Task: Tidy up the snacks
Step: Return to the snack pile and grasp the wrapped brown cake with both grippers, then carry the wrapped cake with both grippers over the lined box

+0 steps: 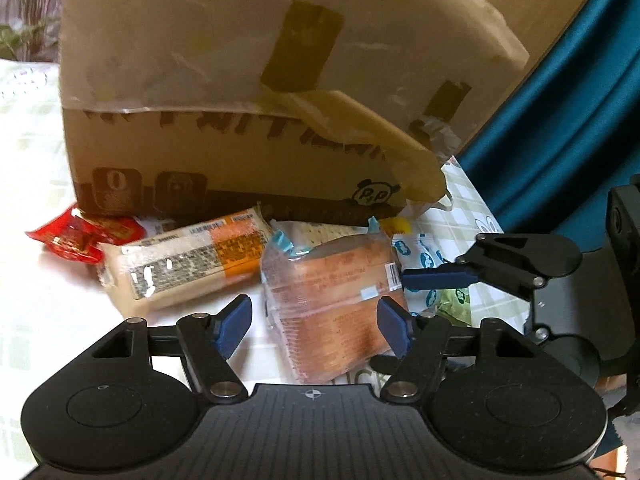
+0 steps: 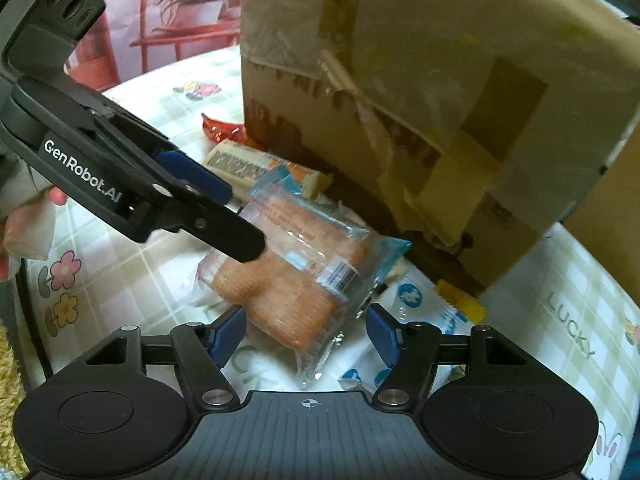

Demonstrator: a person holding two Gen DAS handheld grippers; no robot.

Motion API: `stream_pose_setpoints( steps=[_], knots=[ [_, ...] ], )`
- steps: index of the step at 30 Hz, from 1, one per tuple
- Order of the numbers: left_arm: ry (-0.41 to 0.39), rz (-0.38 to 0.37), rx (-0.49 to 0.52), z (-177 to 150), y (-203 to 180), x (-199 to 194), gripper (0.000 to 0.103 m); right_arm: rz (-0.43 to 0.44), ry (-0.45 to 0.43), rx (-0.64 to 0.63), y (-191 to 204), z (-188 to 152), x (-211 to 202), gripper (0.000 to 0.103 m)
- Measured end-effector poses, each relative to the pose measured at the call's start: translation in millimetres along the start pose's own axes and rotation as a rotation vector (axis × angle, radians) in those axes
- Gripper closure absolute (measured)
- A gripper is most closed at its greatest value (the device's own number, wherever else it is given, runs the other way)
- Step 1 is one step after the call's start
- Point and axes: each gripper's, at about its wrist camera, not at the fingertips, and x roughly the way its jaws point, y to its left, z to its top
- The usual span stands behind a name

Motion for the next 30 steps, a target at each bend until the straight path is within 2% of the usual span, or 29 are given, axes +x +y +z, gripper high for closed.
stream_pose_setpoints(
  steps=[4,7,12,19,30],
  knots=[
    [0.022,-0.012,0.002,3,-2,13,0.036,0.011,0.014,-0.011,0,4,7,0.041],
    [0.035,-0.004,0.015,3,-3,19,0.047,0.012,0.012,-0.012,1,5,8,0.042],
    [0.025,-0.024,0.003,6,-2,11,0.053,0.024,-0.012,0.003,1,6,2,0.047],
    [-0.03,0.018,0.047,7,-11,-29,0.053,0.022,-0.072,-0.058,22,24,-19,0.048],
    [-0.192,0.035,-0.024,3,4,-111,0.052,0.035,-0.204,-0.158,52,63,-54,0.048]
  ],
)
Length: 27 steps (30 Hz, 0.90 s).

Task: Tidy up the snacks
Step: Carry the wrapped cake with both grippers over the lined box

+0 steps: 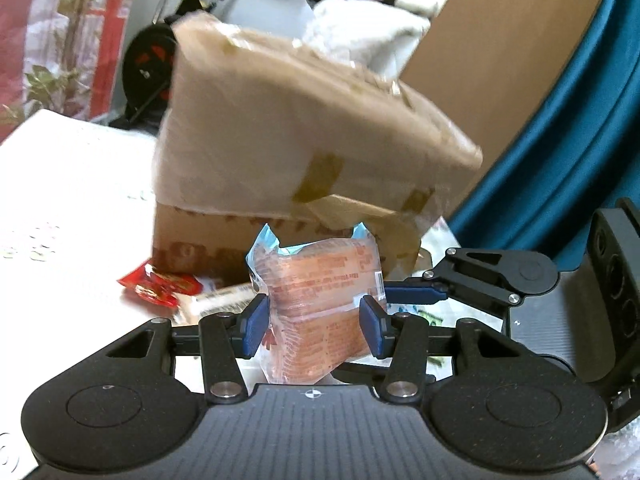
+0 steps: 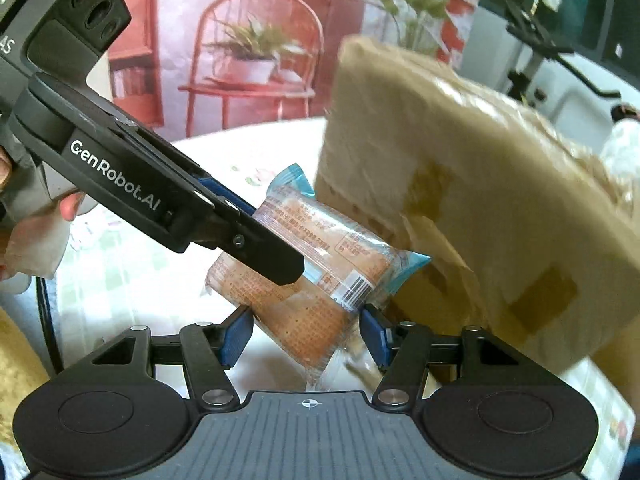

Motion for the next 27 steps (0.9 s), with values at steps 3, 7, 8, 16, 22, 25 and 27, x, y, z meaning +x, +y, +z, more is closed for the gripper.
stream_pose_setpoints(
  steps=[3,7,8,16,22,25,27],
  knots=[
    [-0.037,0.019,-0.002,2,1,-13,0.052,0.001,-0.021,-0.032,4,11,-1,0.048],
    [-0.091,0.036,0.025,14,-5,-23,0.052,-0.027,-0.057,-0.069,8,31,-5,0.048],
    [-0.107,0.036,0.034,18,-7,-27,0.052,-0.038,-0.069,-0.079,8,36,-7,0.048],
    [-0.232,0.015,0.146,67,-26,-36,0.05,-0.166,-0.169,-0.127,-7,76,-38,0.048],
    [-0.296,-0.033,0.193,112,-40,-23,0.05,-0.27,-0.231,-0.112,-44,104,-54,0.048],
    [-0.305,-0.066,0.201,137,-43,-2,0.05,-0.302,-0.249,-0.076,-74,109,-51,0.048],
    [-0.299,-0.076,0.209,150,-45,13,0.046,-0.324,-0.255,-0.051,-91,111,-45,0.048]
  ],
)
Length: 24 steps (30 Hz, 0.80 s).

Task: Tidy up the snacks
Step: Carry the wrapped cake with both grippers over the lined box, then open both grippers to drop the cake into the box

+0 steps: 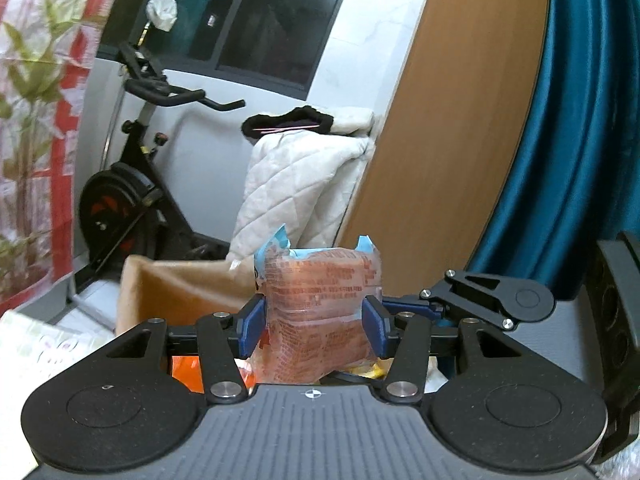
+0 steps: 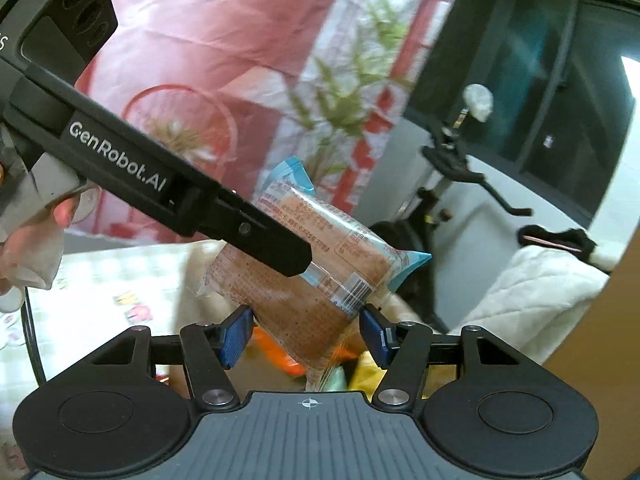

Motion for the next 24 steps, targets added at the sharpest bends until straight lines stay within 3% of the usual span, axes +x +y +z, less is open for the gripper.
stream_pose_setpoints(
  steps=[6,11,14,19,24],
  knots=[
    [0.055,0.018,0.011,-1,3,50,0.044,-0.027,0.048,0.095,-26,-20,32,0.048],
    [0.112,0.044,-0.018,-9,11,69,0.042,-0.024,0.08,0.194,-34,-46,48,0.044],
    [0.105,0.066,-0.021,-15,20,62,0.038,-0.043,0.063,0.258,-42,-60,41,0.03],
    [0.046,0.14,-0.061,-13,31,33,0.036,-0.05,0.019,0.391,-61,-81,18,0.023],
    [0.015,0.226,-0.123,-13,30,2,0.036,-0.069,-0.053,0.573,-73,-101,-13,0.01]
  ],
)
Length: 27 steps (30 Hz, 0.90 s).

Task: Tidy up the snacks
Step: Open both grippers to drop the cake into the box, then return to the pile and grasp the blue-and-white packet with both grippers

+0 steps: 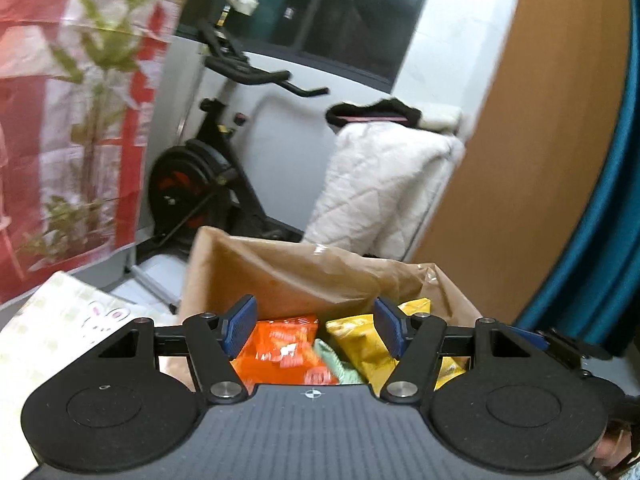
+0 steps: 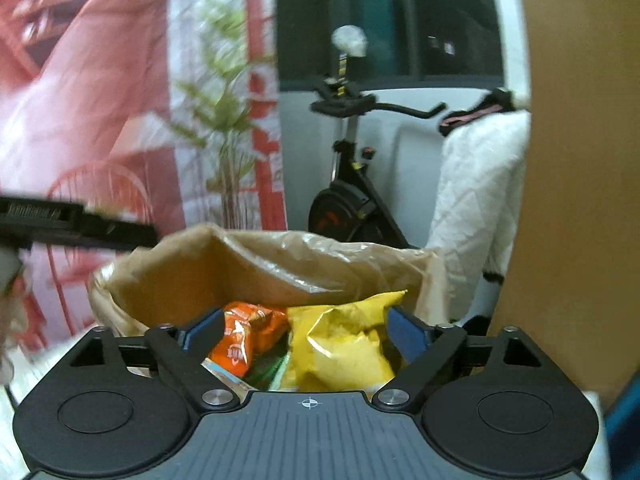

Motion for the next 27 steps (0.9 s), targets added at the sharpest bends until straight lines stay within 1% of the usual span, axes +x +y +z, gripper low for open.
stream_pose_setpoints(
  steps=[2,5,8,11,14,17,20,22,26,27],
  knots=[
    [-0.006,0.015,0.003,-2,-1,-9,0.036,0.0,-0.033,0.053,-5,-5,-13,0.007],
    [-0.011,0.058,0.017,-11,-2,-25,0.036,0.0,-0.079,0.135,-11,-16,-30,0.001],
    [0.006,0.088,0.007,-26,6,-41,0.036,-0.025,-0.109,0.205,-11,-34,-41,0.001],
    [0.028,0.133,-0.007,-42,13,-50,0.036,-0.046,-0.124,0.247,-8,-59,-51,0.001],
    [0.063,0.16,-0.032,-60,22,-55,0.036,-0.066,-0.105,0.253,-1,-87,-53,0.0],
    [0.111,0.192,-0.034,-75,31,-52,0.036,-0.078,-0.079,0.284,2,-113,-51,0.0],
    [0.132,0.208,-0.027,-84,39,-52,0.036,-0.127,-0.072,0.287,5,-137,-52,0.0],
    [0.138,0.213,-0.015,-87,42,-50,0.036,-0.147,-0.066,0.285,6,-148,-52,0.0],
    [0.162,0.195,-0.012,-95,44,-46,0.036,-0.157,0.016,0.226,6,-160,-44,0.0],
    [0.17,0.189,-0.01,-97,42,-44,0.036,-0.175,0.032,0.203,6,-160,-44,0.0]
  ],
)
